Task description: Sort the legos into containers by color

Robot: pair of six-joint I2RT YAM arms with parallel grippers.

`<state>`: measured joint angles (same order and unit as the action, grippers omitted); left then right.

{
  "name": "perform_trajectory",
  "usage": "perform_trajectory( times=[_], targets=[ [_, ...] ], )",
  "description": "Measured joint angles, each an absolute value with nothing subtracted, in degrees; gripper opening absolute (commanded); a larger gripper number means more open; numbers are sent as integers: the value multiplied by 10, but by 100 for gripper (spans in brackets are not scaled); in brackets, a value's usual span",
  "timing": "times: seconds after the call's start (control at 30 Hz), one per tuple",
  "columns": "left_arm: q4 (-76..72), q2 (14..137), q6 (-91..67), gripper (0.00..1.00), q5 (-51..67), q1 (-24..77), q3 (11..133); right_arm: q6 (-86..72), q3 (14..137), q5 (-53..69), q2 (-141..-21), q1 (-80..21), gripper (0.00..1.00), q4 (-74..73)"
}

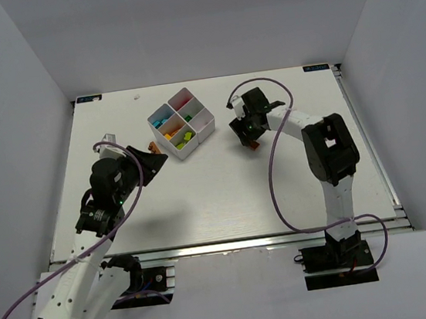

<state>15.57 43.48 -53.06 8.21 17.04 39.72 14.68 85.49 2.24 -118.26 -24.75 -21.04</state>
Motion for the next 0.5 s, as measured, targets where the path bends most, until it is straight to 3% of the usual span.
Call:
perform_trajectory(
  times=[0.5],
  targets=[
    [157,434,-530,0,82,170,397,159,900,28,-1221,-248,59,-232]
  ],
)
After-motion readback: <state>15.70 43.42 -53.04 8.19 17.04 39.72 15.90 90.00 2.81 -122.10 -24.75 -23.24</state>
